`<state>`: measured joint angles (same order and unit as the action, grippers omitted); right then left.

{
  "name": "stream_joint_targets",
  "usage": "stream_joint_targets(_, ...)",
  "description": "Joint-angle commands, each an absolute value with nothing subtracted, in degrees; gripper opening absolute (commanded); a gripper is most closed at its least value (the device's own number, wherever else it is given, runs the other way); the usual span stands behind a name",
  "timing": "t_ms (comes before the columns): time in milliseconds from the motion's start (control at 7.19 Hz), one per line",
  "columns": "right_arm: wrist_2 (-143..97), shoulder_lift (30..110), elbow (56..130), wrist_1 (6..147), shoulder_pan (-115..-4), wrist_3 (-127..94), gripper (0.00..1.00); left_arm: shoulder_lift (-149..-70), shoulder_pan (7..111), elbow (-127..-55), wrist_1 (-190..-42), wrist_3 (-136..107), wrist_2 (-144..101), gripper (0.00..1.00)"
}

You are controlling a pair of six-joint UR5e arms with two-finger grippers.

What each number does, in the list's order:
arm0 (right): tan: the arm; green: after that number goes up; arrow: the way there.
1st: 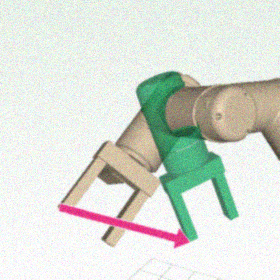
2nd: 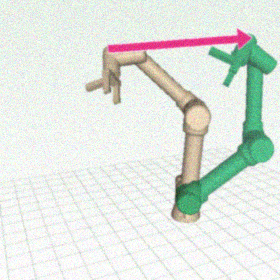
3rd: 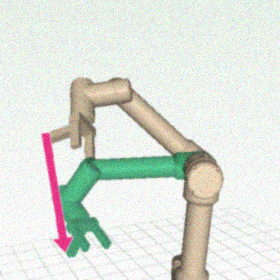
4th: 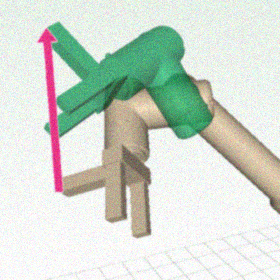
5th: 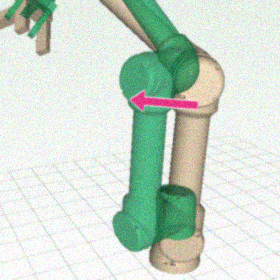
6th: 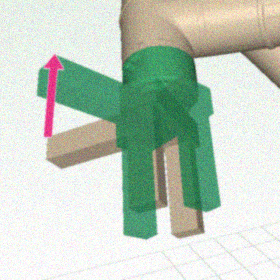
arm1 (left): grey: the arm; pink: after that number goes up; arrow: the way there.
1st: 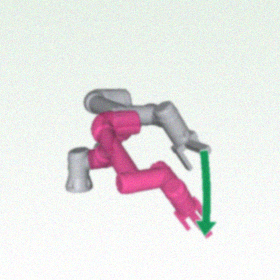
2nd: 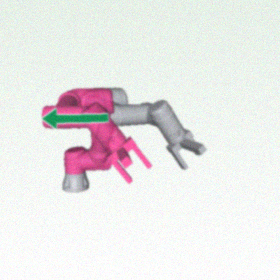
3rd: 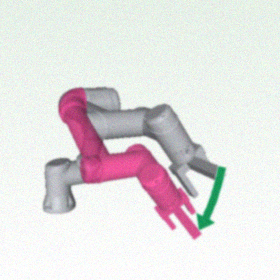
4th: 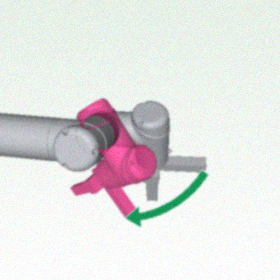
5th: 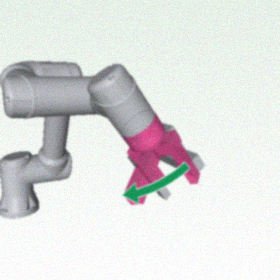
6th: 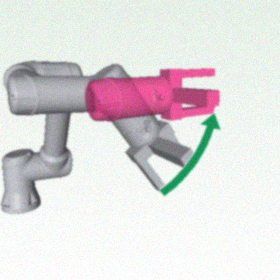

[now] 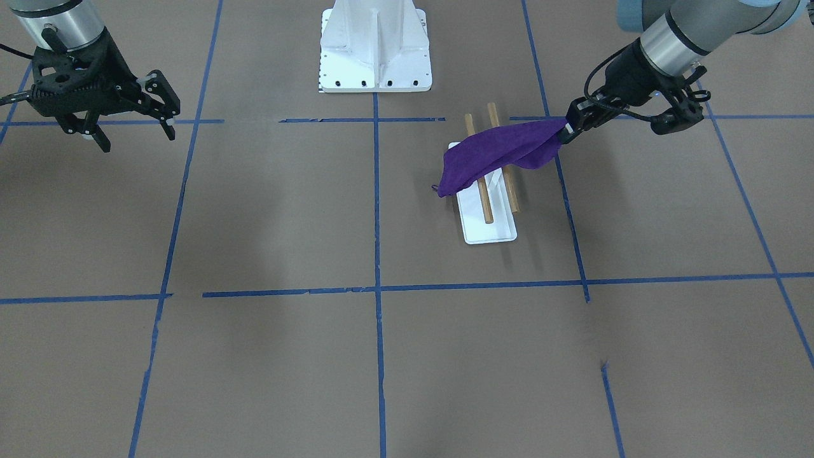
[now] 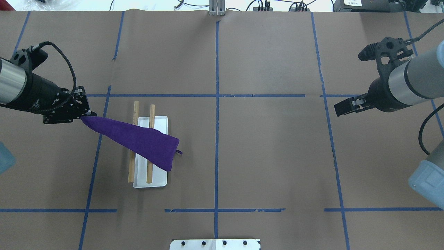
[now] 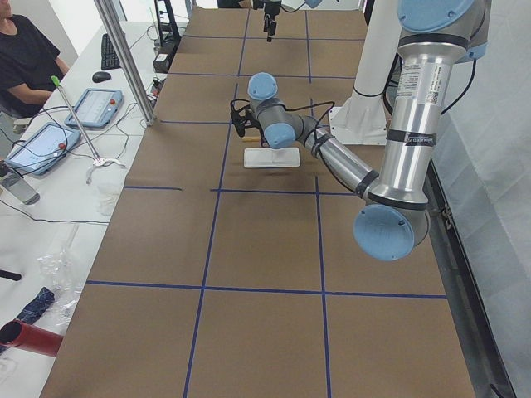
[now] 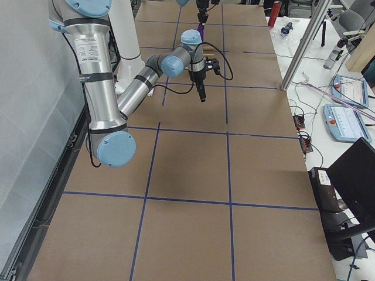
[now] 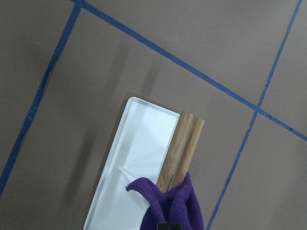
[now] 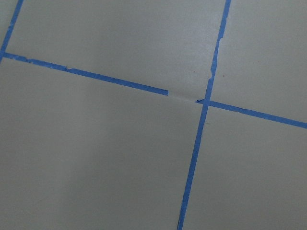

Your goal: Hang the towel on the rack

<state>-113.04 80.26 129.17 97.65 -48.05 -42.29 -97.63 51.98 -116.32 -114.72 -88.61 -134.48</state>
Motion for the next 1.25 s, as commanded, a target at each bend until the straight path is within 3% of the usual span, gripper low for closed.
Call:
stream_joint_targets(0,-113.03,80.16,128.68,97.65,-48.6,-42.01,1.0,-96.17,51.94,-114.88,-114.79,-86.42,-134.47,0.0)
stream_joint_targets(556,-113.03,80.16,128.32,97.65,-49.04,-41.92,1.0,-95.62,51.68,-112.16,-115.14,-84.99,-134.21,0.0)
stream_joint_targets(695,-113.11,79.98,128.41,97.56,-49.13,-41.92,1.0,-95.71,51.59,-111.19,-115.4,-84.99,-134.12,0.13)
stream_joint_targets(834,-113.12,79.98,128.41,97.56,-49.22,-42.01,1.0,-95.63,51.5,-110.4,-115.49,-84.99,-134.03,0.18)
stream_joint_targets(974,-113.2,79.98,128.5,97.56,-49.65,-41.92,1.0,-95.54,51.5,-109.26,-115.49,-84.99,-132.12,0.68)
stream_joint_targets(1113,-113.64,79.89,128.5,97.56,-50.96,-41.75,1.0,-95.45,51.59,-109.16,-115.4,-85.08,-129.05,1.0)
